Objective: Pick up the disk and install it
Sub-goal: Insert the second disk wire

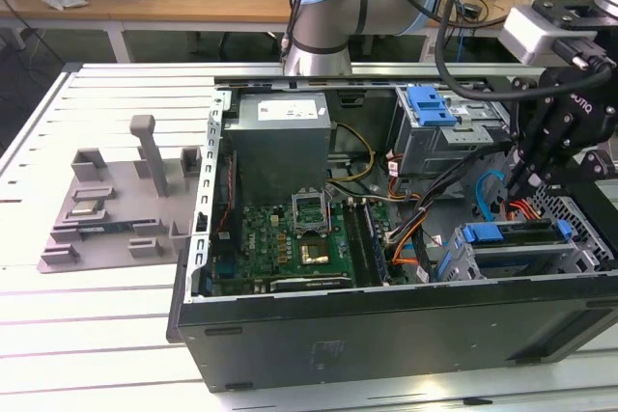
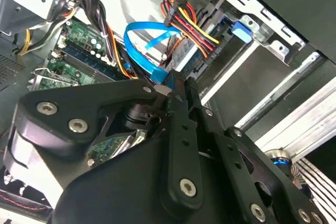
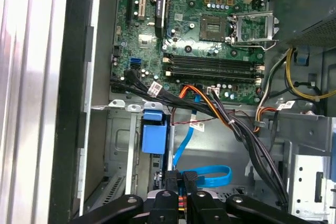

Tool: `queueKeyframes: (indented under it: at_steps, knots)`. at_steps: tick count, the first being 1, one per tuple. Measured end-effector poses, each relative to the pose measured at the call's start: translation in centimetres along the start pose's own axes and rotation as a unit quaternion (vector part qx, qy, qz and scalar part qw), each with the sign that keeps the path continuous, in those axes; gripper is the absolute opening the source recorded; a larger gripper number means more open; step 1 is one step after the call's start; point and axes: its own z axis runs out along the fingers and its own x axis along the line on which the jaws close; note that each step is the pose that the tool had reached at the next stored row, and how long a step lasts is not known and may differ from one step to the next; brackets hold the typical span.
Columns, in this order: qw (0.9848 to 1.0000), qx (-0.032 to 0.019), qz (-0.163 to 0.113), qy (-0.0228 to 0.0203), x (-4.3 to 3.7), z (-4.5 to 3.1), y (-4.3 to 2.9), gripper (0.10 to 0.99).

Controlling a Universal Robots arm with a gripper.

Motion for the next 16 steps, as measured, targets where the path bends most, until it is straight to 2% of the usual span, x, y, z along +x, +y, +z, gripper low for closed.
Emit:
queueKeyframes:
  at_steps: [1,3,4,8,16]
  knots:
    - [1.0000,-0.0001,0.000,0.0012,0.18,0.04,0.01,0.161]
    - [1.0000,-0.0007,0.000,0.0075,0.33,0.13,-0.10,0.161]
    - [1.0000,-0.0009,0.000,0.0092,0.35,0.22,-0.22,0.161]
    - [0.9999,-0.0014,0.000,0.0106,0.40,1.28,-0.82,0.161]
    - [0.9999,-0.0017,0.000,0.0140,0.81,1.90,-0.98,0.161]
